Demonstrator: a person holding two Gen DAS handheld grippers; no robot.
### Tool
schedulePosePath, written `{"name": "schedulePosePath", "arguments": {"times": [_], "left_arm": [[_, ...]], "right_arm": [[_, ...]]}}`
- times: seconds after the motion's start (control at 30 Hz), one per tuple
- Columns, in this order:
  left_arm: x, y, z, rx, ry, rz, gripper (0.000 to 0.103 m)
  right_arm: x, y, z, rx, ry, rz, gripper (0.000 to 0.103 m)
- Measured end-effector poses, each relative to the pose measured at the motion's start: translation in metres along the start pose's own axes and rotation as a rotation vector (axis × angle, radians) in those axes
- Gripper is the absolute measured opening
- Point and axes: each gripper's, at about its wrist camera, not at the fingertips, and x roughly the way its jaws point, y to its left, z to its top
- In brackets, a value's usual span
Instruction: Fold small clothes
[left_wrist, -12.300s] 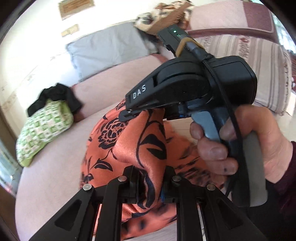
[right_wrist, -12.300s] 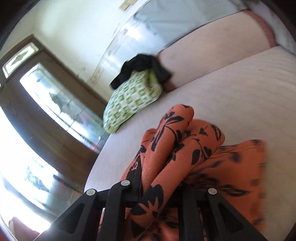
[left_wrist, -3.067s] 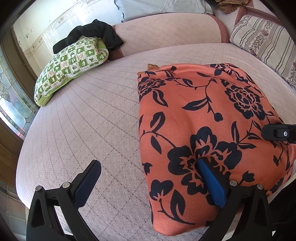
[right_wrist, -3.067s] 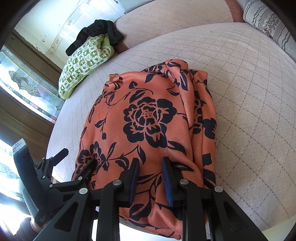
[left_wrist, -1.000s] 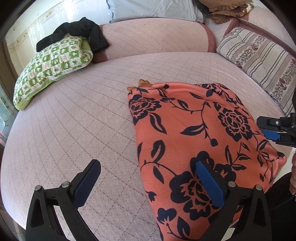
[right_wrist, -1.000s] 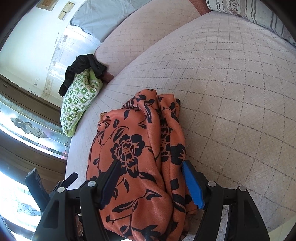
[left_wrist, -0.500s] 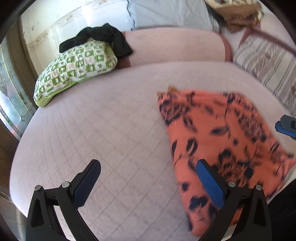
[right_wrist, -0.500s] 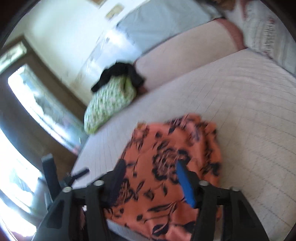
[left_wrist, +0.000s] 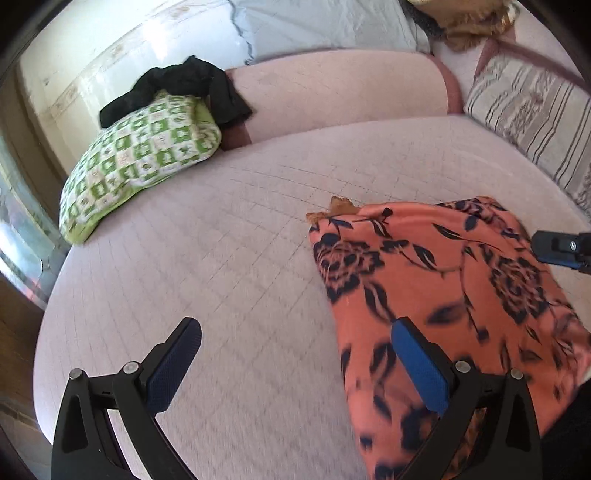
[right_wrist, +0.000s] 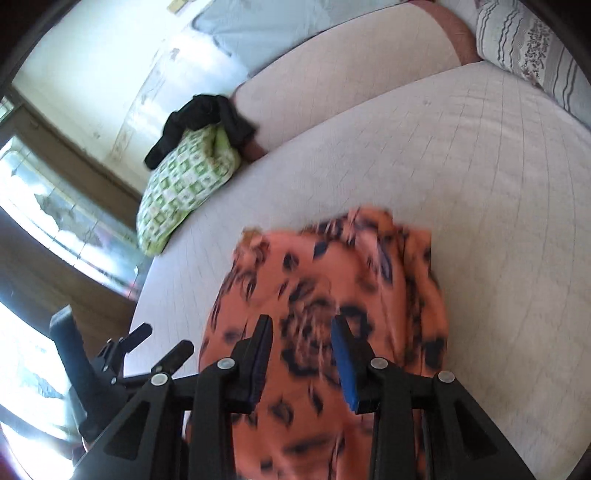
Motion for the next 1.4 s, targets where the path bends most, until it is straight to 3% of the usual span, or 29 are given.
{"name": "schedulePosePath", "arguments": {"times": [0.1,0.17,0.43,0.53,0.63,0.97,1.4], "left_arm": [[0.034,-0.009,0.004,0.015,0.098,-0.006,0.103],[0.037,-0.009,0.004,-0.003,0.099,-0.007,0.103],[-0.004,-0.003,-0.010,-0.038,0.024,-0.037,0.102],[-0.019,-0.003,-0.014,-0.044,0.008,-0.052,0.102],[-0.030,-0.008,-0.018,-0.033,-0.001,-0.051,0.102],[-0.052,-0.025,-0.027,-0.019,0.002,-0.061,0.102],[-0.044,-0.036,-0.026,-0.026,0.042,-0.094,0.102]], "right_arm": [[0.029,-0.007,0.012,0.061,0.071,-0.058,0.037],[0.049,-0.015,0.013,0.093,0.133,-0.117,0.036],[0.015,-0.015,0.011,0.065,0.036,-0.023,0.038],[-0.007,-0.025,0.008,0.083,-0.034,-0.004,0.074],[-0.027,-0.037,0.007,0.096,-0.071,0.011,0.074],[-0.047,-0.083,-0.004,0.139,-0.008,0.029,0.074],[-0.032,-0.072,-0.015,0.087,0.082,0.078,0.074]]}}
